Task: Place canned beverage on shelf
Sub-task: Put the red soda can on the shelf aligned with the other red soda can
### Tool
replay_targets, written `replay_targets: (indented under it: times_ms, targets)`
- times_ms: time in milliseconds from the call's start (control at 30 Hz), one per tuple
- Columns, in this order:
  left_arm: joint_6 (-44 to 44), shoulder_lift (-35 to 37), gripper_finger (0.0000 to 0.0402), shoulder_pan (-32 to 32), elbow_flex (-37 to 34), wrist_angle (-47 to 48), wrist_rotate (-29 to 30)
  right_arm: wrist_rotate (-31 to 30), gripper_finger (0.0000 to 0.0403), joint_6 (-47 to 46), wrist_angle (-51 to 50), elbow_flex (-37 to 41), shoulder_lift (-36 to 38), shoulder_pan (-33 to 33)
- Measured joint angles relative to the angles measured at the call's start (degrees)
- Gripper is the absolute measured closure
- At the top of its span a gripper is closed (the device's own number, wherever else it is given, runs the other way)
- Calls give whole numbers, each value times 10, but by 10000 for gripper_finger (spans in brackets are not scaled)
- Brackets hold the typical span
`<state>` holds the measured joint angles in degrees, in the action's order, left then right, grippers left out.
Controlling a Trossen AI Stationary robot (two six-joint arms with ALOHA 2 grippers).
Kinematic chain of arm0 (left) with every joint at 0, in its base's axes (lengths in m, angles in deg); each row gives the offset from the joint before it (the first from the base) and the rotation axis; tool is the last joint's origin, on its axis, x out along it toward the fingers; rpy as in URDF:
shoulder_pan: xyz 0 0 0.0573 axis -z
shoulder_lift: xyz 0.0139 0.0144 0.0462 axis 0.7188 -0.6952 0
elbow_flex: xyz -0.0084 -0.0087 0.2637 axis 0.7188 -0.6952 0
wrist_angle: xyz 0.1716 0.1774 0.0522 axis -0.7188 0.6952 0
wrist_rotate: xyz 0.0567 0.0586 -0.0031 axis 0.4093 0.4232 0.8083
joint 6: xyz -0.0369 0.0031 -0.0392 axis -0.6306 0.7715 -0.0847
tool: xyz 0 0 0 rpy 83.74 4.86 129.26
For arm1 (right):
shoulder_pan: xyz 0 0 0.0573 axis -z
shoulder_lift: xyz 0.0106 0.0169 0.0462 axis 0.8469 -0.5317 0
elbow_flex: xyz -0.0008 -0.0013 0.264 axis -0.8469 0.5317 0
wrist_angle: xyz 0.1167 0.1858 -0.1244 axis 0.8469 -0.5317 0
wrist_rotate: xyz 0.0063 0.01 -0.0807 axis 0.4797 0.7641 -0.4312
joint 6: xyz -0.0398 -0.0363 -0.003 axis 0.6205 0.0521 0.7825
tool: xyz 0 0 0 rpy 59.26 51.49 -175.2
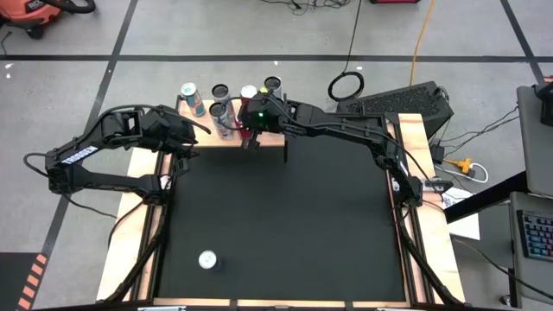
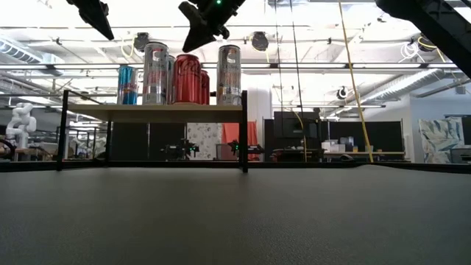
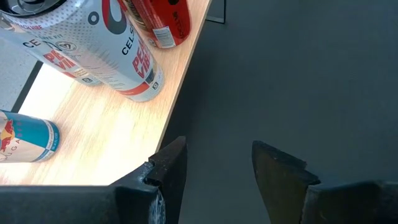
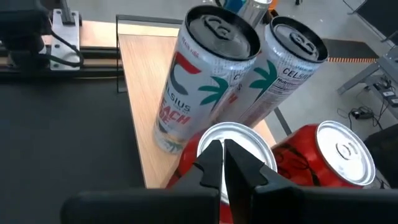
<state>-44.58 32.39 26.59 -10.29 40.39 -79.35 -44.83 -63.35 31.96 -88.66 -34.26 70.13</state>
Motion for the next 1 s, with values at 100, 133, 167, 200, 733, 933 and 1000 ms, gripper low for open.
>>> replay_targets:
  times_ms: [100,133,167,200,733,933,1000]
  targets:
    - [0,0,222,0,0,0,0,-3,403,0,-3,0,0,0]
    - [0,0,222,0,0,0,0,-10,403,0,-3,0,0,0]
    - [0,0,222,0,0,0,0,-17,403,0,-3,0,0,0]
    - [0,0,222,0,0,0,0,-19,403,0,-3,0,0,0]
    - [0,0,222,0,0,0,0,-31,403,-14,-32,0,0,1]
    - [0,0,222,0,0,0,0,-31,403,-25,-32,0,0,-3]
    - [0,0,222,0,0,0,0,-31,403,-31,-31,0,0,-4]
